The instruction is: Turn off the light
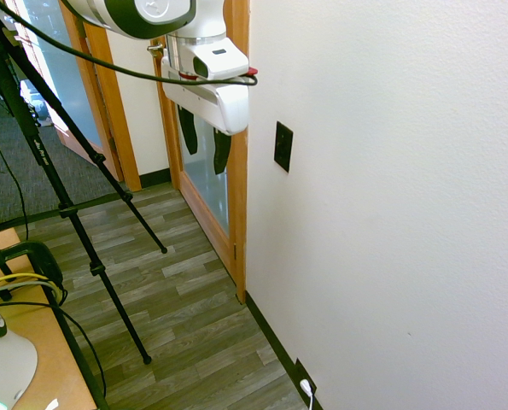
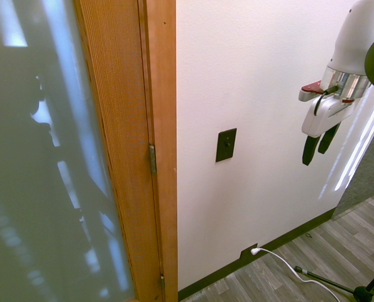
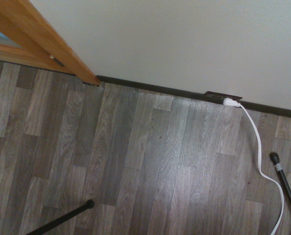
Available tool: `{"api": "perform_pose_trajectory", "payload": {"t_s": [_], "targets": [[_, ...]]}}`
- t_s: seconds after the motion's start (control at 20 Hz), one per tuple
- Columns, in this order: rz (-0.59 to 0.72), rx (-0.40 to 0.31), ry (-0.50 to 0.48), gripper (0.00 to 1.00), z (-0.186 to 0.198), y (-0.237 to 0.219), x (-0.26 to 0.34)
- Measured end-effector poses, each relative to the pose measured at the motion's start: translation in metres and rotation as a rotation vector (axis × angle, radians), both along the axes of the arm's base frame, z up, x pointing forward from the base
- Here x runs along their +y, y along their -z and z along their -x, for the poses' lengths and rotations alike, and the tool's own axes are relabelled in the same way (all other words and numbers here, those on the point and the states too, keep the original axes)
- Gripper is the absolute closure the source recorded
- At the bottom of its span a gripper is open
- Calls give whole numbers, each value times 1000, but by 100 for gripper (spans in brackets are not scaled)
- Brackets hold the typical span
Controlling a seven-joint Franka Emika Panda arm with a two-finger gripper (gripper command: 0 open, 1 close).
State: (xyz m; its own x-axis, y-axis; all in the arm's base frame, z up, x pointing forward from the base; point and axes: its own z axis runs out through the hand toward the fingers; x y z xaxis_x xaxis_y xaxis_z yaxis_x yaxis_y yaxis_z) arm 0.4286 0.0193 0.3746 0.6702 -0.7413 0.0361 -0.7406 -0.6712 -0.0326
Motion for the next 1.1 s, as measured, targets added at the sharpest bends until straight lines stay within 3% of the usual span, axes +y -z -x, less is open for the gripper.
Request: {"api": "perform_pose_trajectory", "payload": {"t_s": [0.2,0.45,1.1], "targets": [[4,-9,0,0,-1,0,0],[12,-69,0,0,-10,-3,13],[17,-349,135,0,-65,15,64]]}}
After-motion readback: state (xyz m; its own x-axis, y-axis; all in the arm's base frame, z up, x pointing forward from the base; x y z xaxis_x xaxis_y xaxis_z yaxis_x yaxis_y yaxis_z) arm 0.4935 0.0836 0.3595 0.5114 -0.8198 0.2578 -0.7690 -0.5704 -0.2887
